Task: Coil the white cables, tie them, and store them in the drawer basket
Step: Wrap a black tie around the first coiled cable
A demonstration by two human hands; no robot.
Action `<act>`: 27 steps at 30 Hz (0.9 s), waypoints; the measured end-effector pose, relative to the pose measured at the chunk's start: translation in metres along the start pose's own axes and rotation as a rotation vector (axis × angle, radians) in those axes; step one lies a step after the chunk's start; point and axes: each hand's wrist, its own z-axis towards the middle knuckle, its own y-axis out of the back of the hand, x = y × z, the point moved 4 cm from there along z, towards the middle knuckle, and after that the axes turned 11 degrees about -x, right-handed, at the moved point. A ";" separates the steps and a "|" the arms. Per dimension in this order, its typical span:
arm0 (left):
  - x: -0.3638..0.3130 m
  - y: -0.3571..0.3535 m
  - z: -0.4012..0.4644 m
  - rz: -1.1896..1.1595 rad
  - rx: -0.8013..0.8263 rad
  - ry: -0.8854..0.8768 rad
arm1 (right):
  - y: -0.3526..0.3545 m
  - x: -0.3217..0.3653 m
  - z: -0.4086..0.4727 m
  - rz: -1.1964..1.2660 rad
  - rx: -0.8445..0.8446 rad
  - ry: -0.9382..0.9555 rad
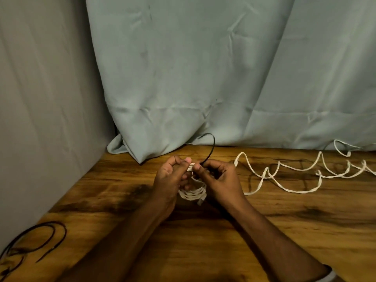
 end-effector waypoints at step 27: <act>-0.007 -0.009 -0.009 0.638 0.138 -0.619 | -0.005 0.037 -0.017 -0.494 -0.213 0.650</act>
